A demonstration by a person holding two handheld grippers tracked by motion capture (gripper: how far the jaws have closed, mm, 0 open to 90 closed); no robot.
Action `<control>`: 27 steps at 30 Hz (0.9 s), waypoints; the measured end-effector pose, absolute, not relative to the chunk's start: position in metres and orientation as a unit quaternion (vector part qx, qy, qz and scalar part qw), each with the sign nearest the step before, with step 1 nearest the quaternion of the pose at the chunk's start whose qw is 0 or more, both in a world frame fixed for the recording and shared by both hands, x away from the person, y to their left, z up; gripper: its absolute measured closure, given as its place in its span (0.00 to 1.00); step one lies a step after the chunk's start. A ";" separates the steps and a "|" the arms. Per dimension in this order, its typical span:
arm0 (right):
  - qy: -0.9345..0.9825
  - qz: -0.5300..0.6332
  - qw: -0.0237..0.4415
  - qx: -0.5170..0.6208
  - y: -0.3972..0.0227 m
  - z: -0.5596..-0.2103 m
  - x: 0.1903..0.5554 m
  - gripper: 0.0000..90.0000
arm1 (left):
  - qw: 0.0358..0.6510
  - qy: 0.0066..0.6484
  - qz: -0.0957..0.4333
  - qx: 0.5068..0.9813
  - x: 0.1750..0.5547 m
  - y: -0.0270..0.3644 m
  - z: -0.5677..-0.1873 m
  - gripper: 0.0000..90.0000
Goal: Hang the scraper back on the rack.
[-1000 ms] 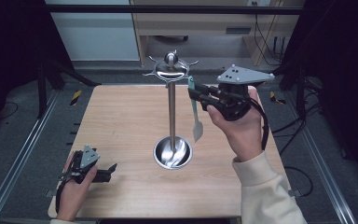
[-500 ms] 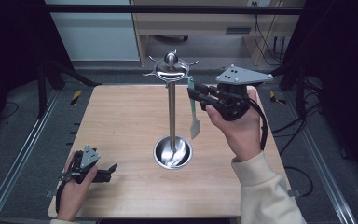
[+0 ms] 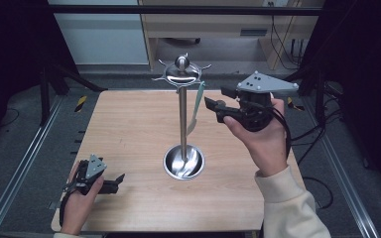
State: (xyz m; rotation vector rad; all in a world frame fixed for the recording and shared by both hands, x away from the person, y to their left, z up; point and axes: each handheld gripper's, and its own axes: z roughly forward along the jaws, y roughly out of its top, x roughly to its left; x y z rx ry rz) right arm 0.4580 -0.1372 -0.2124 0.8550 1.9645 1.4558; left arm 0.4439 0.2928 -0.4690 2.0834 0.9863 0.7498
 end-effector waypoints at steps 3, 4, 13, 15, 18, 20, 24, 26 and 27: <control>0.724 0.537 0.285 0.325 -0.141 -0.215 0.457 0.38 | 0.351 0.381 0.290 0.805 0.444 0.293 -0.469 0.03; 0.721 0.531 0.298 0.331 -0.144 -0.219 0.456 0.33 | 0.351 0.381 0.290 0.805 0.444 0.293 -0.469 0.03; 0.708 0.508 0.328 0.365 -0.160 -0.237 0.457 0.16 | 0.351 0.382 0.290 0.804 0.444 0.293 -0.469 0.03; 0.705 0.505 0.333 0.369 -0.163 -0.241 0.457 0.13 | 0.351 0.382 0.290 0.805 0.444 0.293 -0.469 0.03; 0.711 0.495 0.336 0.369 -0.166 -0.250 0.457 0.10 | 0.351 0.382 0.290 0.804 0.444 0.293 -0.469 0.03; 0.711 0.495 0.336 0.369 -0.169 -0.256 0.456 0.09 | 0.351 0.381 0.290 0.805 0.444 0.293 -0.469 0.03; 0.713 0.493 0.334 0.372 -0.173 -0.267 0.454 0.07 | 0.350 0.381 0.290 0.805 0.444 0.293 -0.469 0.03; 0.712 0.493 0.333 0.373 -0.175 -0.273 0.454 0.07 | 0.350 0.381 0.290 0.805 0.444 0.293 -0.469 0.03; 0.711 0.492 0.333 0.376 -0.176 -0.277 0.453 0.07 | 0.350 0.381 0.291 0.805 0.444 0.293 -0.469 0.03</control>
